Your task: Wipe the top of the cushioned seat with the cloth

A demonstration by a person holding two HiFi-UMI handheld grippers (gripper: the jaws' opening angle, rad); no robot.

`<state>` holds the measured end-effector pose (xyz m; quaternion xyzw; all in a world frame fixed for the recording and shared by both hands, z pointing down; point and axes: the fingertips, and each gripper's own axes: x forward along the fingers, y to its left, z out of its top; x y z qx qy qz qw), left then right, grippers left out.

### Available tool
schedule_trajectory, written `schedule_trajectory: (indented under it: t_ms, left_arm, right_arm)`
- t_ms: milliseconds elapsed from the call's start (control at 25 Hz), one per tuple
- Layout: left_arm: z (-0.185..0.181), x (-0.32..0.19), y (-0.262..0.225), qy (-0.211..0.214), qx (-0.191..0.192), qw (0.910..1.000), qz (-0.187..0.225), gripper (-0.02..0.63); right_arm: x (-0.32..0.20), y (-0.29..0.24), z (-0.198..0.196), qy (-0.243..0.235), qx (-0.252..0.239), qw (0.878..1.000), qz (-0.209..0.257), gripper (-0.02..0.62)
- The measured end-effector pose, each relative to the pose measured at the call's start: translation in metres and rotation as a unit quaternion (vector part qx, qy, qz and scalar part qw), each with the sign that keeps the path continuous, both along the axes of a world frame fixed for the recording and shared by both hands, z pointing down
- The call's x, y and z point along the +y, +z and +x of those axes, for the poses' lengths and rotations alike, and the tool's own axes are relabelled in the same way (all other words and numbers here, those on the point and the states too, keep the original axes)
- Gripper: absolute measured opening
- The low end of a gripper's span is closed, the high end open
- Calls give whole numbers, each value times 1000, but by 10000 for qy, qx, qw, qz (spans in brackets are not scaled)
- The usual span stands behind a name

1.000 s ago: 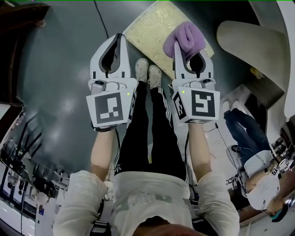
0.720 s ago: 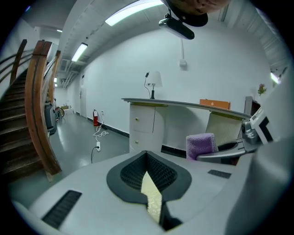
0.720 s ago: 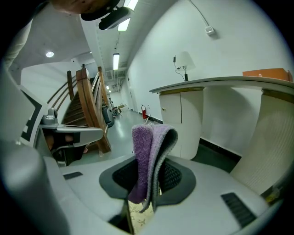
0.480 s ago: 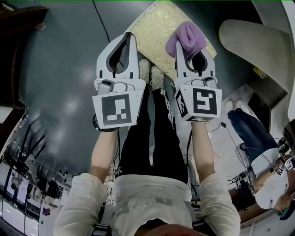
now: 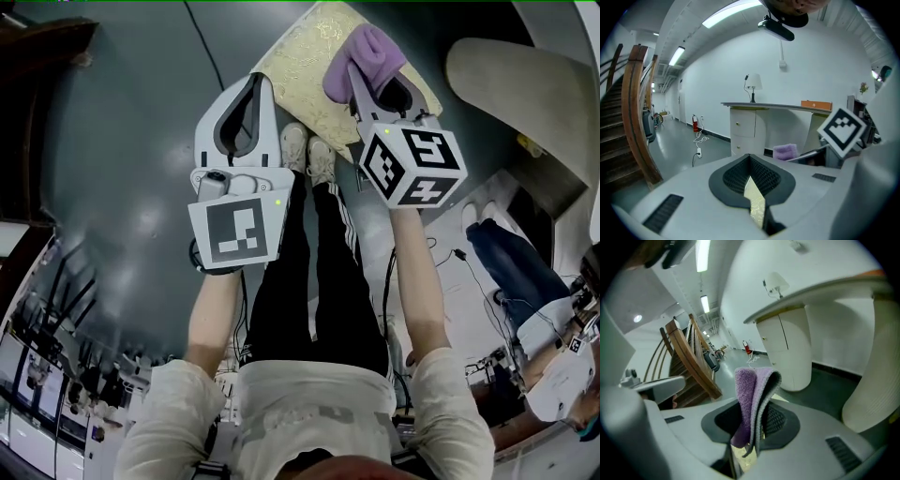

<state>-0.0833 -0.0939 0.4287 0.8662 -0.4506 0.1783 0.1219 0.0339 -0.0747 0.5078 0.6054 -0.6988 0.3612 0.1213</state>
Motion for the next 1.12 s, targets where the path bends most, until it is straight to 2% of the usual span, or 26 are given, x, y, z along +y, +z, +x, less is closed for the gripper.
schedule_trajectory:
  t_ms: [200, 400, 720, 920, 1120]
  left_arm:
    - [-6, 4, 12, -19, -23, 10000, -83, 6]
    - [-6, 2, 21, -39, -84, 9999, -85, 6]
    - [-10, -1, 32, 9, -100, 9997, -207, 6]
    - [-9, -17, 34, -94, -158, 9996, -209, 6]
    - [-2, -14, 32, -23, -159, 9997, -209, 6]
  right_arm:
    - [-48, 51, 2, 270, -1066, 9910, -764, 98]
    - [-93, 89, 7, 821, -2008, 9668, -1352, 98]
    - [-108, 138, 12, 1158, -2328, 9393, -2239, 97]
    - [-114, 144, 19, 1224, -2373, 9349, -2339, 97]
    - [-111, 143, 20, 1207, -2338, 9350, -2378, 97]
